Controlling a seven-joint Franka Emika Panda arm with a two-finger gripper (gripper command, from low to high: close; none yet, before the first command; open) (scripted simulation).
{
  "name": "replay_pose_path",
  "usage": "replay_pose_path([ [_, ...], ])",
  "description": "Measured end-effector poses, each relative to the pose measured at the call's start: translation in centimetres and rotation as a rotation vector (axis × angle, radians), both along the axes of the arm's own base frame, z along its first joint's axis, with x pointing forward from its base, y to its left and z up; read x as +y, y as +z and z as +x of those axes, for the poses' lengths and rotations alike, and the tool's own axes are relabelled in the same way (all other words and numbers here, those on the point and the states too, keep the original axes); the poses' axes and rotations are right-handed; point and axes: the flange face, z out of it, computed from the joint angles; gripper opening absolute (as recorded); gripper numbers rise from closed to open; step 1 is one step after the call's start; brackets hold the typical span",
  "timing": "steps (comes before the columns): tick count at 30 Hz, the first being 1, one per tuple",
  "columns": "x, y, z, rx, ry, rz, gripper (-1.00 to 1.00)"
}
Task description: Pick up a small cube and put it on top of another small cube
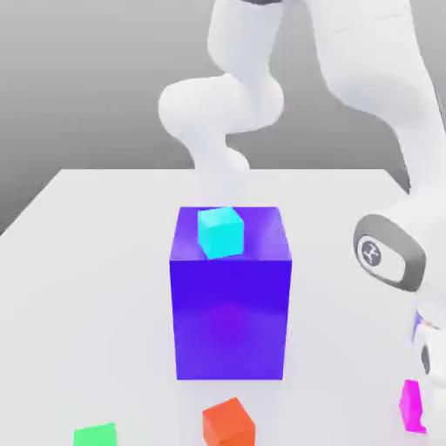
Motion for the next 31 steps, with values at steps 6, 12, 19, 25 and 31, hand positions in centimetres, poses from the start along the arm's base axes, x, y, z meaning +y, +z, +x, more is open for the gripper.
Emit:
replay_pose_path([
  [6,-12.9,2.7,5.9,-0.001,-0.451,-0.006,-1.0],
  [12,-27.8,4.5,8.2,0.0,-0.931,-0.006,-1.0],
  [19,-42.2,2.5,6.7,0.0,-1.39,0.002,-1.0],
  [25,-42.7,0.2,6.5,0.0,-1.406,0.001,1.0],
  [31,-42.9,4.3,6.5,-0.002,-1.411,0.0,1.0],
])
